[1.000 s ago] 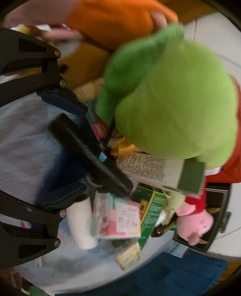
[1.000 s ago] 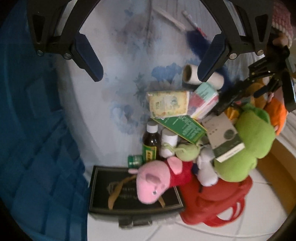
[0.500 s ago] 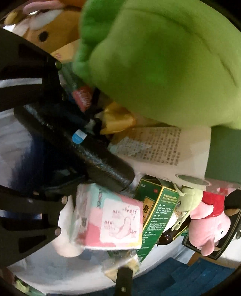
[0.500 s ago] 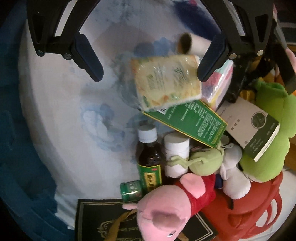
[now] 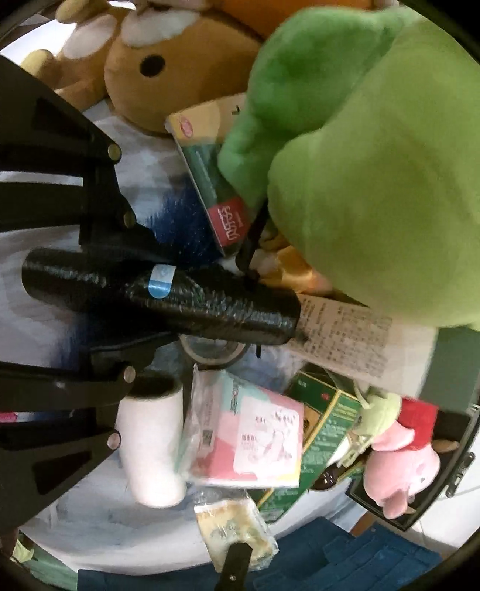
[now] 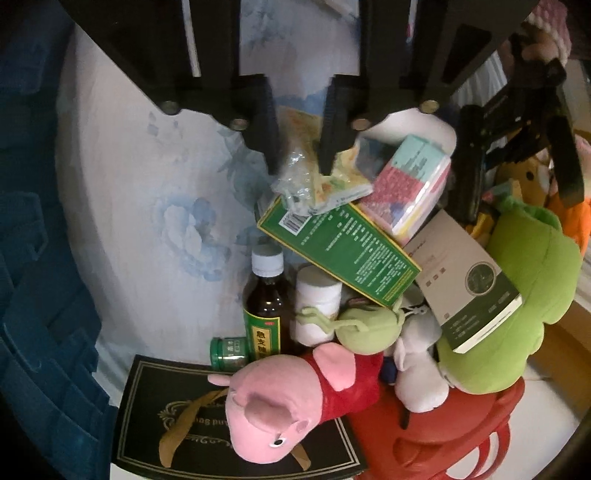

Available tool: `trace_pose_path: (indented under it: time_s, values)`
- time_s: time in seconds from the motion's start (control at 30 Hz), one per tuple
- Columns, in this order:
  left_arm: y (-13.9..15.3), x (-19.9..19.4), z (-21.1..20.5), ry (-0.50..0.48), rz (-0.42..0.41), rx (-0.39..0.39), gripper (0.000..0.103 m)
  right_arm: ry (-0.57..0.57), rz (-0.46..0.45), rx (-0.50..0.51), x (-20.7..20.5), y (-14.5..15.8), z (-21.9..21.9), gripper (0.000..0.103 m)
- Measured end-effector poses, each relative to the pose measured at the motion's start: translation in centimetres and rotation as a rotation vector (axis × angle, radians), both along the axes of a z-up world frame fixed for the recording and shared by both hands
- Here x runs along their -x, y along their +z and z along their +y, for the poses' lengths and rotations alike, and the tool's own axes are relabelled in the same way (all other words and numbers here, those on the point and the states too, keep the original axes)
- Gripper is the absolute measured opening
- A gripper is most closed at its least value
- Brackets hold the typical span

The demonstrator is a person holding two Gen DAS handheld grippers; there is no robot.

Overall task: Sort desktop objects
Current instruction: 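Grasp the black wrapped cylinder with the left tool while the right grasps the clear snack bag, then carry the black cylinder and snack bag over the blue crate with both tools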

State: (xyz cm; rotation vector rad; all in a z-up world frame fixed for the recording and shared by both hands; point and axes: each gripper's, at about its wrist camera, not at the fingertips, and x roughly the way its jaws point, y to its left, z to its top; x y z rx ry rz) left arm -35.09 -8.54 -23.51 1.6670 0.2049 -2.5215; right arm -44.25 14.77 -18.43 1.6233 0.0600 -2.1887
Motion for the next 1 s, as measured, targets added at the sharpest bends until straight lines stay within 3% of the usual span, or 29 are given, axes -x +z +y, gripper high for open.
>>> trace_pose_path:
  time_s: [0.03, 0.27, 0.53, 0.57, 0.7, 0.77, 0.83, 1.0]
  values:
    - [0.7, -0.5, 0.3, -0.004, 0.014, 0.009, 0.031, 0.004, 0.014, 0.001, -0.3, 0.5, 0.3, 0.013]
    - [6.7, -4.1, 1.9, -0.003, 0.159, 0.032, 0.031, 0.033, 0.11, -0.011, -1.9, 3.2, 0.9, 0.012]
    - [13.5, -5.4, 3.5, -0.047, 0.316, 0.046, 0.031, 0.052, 0.302, 0.021, -6.9, 10.5, 2.3, 0.012]
    - [14.3, -5.6, 4.1, -0.06, 0.336, 0.047, 0.031, 0.052, 0.302, 0.021, -6.9, 10.5, 2.3, 0.012]
    - [17.2, -6.6, 6.3, -0.116, 0.398, 0.038, 0.031, 0.029, 0.426, 0.04, -10.5, 15.5, 4.8, 0.012]
    - [18.9, -7.0, 8.0, -0.152, 0.434, 0.042, 0.031, 0.022, 0.441, 0.042, -10.9, 16.2, 5.3, 0.012]
    - [20.1, -7.0, 9.7, -0.181, 0.465, 0.042, 0.031, -0.026, 0.511, 0.058, -13.2, 19.3, 8.0, 0.012]
    - [24.3, -7.6, 14.9, -0.286, 0.558, 0.029, 0.031, -0.091, 0.603, 0.063, -16.2, 23.1, 11.8, 0.012]
